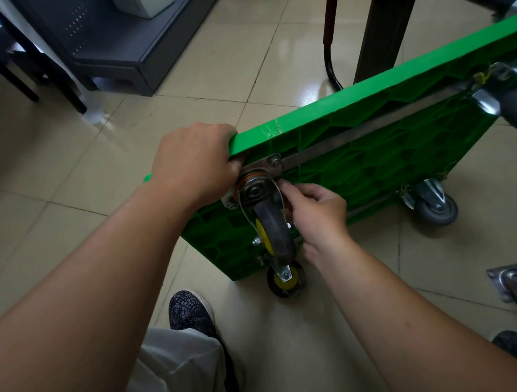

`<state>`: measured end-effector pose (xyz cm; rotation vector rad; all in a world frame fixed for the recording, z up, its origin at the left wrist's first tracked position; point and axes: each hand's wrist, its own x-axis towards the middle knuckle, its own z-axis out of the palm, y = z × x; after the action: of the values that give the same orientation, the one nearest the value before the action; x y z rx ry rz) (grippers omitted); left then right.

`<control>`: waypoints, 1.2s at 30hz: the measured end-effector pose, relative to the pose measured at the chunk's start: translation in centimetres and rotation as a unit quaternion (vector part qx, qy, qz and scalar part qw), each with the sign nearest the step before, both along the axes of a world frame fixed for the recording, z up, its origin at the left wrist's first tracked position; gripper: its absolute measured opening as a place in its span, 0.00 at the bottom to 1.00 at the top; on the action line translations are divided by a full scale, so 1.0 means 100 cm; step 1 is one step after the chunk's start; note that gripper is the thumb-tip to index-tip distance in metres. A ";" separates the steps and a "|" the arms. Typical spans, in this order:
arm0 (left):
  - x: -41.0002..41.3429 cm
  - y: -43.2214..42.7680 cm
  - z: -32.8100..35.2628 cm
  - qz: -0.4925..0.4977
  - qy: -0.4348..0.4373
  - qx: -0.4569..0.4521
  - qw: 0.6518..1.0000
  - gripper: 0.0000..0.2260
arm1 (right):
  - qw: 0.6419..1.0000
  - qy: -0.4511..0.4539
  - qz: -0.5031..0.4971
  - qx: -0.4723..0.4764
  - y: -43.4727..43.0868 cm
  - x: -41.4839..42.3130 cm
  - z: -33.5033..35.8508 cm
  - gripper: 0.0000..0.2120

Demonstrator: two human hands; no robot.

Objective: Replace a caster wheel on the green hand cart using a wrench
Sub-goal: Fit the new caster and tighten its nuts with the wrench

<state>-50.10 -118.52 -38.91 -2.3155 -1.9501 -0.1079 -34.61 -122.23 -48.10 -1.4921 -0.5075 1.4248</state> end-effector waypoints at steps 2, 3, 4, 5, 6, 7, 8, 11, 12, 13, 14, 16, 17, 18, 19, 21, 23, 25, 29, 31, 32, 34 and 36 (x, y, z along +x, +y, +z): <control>0.000 0.000 0.001 0.001 0.001 0.001 1.000 0.08 | 1.000 0.015 -0.003 0.000 -0.001 0.000 -0.001 0.07; 0.000 0.000 0.001 0.000 0.000 0.002 1.000 0.08 | 1.000 0.017 -0.002 -0.001 -0.001 0.000 -0.003 0.07; 0.000 0.000 0.001 0.000 -0.001 0.004 1.000 0.07 | 1.000 0.014 0.005 -0.004 0.000 -0.001 -0.005 0.08; 0.000 -0.001 0.001 0.001 -0.003 0.005 1.000 0.07 | 1.000 0.010 0.016 -0.007 -0.001 -0.001 -0.006 0.10; 0.000 -0.001 0.001 0.002 -0.004 0.006 1.000 0.06 | 1.000 0.003 0.028 -0.005 -0.002 -0.002 -0.008 0.12; 0.000 -0.001 0.001 0.003 -0.005 0.006 1.000 0.06 | 0.999 -0.008 0.038 0.004 -0.003 -0.003 -0.010 0.16; 0.000 -0.001 0.001 0.004 -0.005 0.006 1.000 0.06 | 0.998 -0.033 0.050 0.014 -0.005 -0.004 -0.011 0.18; 0.001 -0.001 0.001 0.003 -0.003 0.004 1.000 0.07 | 0.993 -0.099 0.042 0.045 -0.007 -0.002 -0.015 0.15; 0.001 -0.001 0.001 0.003 -0.001 0.004 1.000 0.08 | 0.994 -0.090 0.023 0.055 -0.006 -0.001 -0.015 0.11; 0.001 -0.001 0.001 0.003 0.001 0.003 1.000 0.08 | 0.994 -0.078 0.005 0.071 -0.007 0.000 -0.014 0.07; 0.001 -0.001 0.001 0.002 0.003 0.003 1.000 0.08 | 0.993 -0.075 -0.001 0.089 -0.007 0.000 -0.013 0.05; 0.001 -0.001 0.001 0.003 0.002 0.002 1.000 0.08 | 0.990 -0.086 0.022 0.112 -0.008 -0.001 -0.015 0.08; 0.001 -0.001 0.001 0.003 0.001 0.002 1.000 0.08 | 0.990 -0.085 0.045 0.108 -0.008 -0.002 -0.017 0.09; 0.001 -0.001 0.001 0.003 -0.001 0.002 1.000 0.08 | 0.989 -0.086 0.072 0.100 -0.009 -0.002 -0.020 0.11; 0.002 -0.001 0.001 0.003 -0.002 0.002 1.000 0.08 | 0.987 -0.091 0.095 0.096 -0.010 0.000 -0.023 0.11; 0.002 -0.002 0.001 0.005 -0.002 0.000 1.000 0.07 | 0.984 -0.113 0.080 0.111 -0.010 0.006 -0.029 0.08; 0.002 -0.002 0.001 0.007 0.000 0.000 1.000 0.07 | 0.977 -0.120 0.027 0.173 -0.010 0.014 -0.031 0.11; 0.001 -0.001 0.000 0.009 0.001 0.001 1.000 0.08 | 0.956 -0.146 0.047 0.249 -0.013 0.015 -0.031 0.14; 0.001 -0.001 0.001 0.012 0.000 -0.005 1.000 0.09 | 0.939 -0.193 0.146 0.244 -0.013 0.018 -0.046 0.14; 0.001 -0.002 0.001 0.013 0.002 -0.005 1.000 0.09 | 0.915 -0.261 0.235 0.200 -0.006 0.032 -0.069 0.09; 0.002 -0.003 0.001 0.012 0.001 -0.004 1.000 0.09 | 0.905 -0.297 0.251 0.172 -0.005 0.046 -0.084 0.08; 0.002 -0.003 0.001 0.011 0.000 -0.005 1.000 0.09 | 0.901 -0.361 0.226 0.083 -0.007 0.082 -0.127 0.13; 0.001 -0.003 0.001 0.011 -0.001 -0.006 1.000 0.09 | 0.879 -0.426 0.209 -0.032 -0.018 0.129 -0.175 0.21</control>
<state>-49.98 -118.81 -38.79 -2.3006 -1.9822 -0.0974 -21.72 -124.04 -65.59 -2.1313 -1.4019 1.0137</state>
